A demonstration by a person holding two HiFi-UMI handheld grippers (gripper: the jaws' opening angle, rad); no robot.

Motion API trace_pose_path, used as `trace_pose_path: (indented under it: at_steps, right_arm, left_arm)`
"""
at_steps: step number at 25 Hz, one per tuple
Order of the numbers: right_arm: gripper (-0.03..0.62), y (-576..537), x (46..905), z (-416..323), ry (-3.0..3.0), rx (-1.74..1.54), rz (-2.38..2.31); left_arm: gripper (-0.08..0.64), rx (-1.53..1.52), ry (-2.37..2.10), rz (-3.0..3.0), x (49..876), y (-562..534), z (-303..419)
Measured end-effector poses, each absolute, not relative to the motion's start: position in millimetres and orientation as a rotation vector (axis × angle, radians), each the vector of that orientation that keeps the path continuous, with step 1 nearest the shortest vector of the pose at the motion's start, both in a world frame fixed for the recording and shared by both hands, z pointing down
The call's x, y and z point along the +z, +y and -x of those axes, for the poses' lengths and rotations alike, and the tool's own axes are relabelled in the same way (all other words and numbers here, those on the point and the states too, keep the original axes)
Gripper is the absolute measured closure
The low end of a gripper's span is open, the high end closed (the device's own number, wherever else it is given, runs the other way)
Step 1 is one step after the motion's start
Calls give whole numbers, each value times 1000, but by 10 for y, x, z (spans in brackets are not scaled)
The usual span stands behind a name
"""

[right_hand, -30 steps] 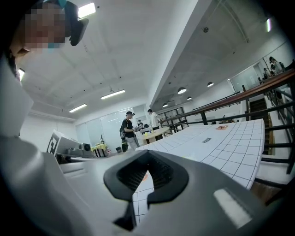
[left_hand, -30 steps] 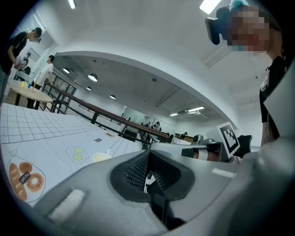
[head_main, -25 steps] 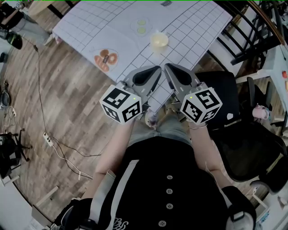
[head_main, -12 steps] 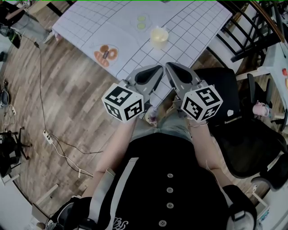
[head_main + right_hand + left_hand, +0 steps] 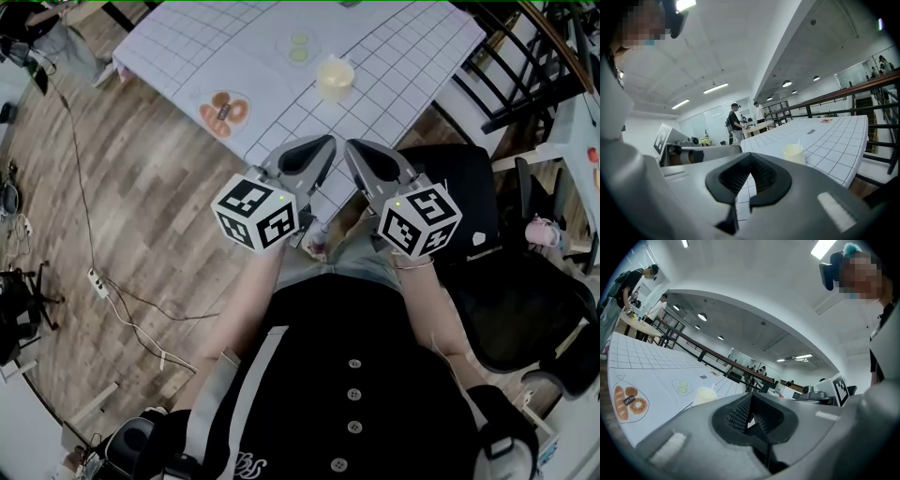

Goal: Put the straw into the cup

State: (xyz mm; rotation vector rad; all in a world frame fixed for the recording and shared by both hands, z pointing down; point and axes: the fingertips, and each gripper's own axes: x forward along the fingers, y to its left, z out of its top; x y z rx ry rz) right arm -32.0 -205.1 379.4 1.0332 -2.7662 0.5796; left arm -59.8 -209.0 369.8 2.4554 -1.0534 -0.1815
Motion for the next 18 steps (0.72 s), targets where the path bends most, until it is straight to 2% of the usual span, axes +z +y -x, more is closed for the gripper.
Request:
trace_pose_path:
  at_steps: [18]
  right_arm:
    - [592,-2003,3880,367,-2763,576,-1002]
  left_arm:
    - [560,-137,-1014,-2447,3766,-2061,577]
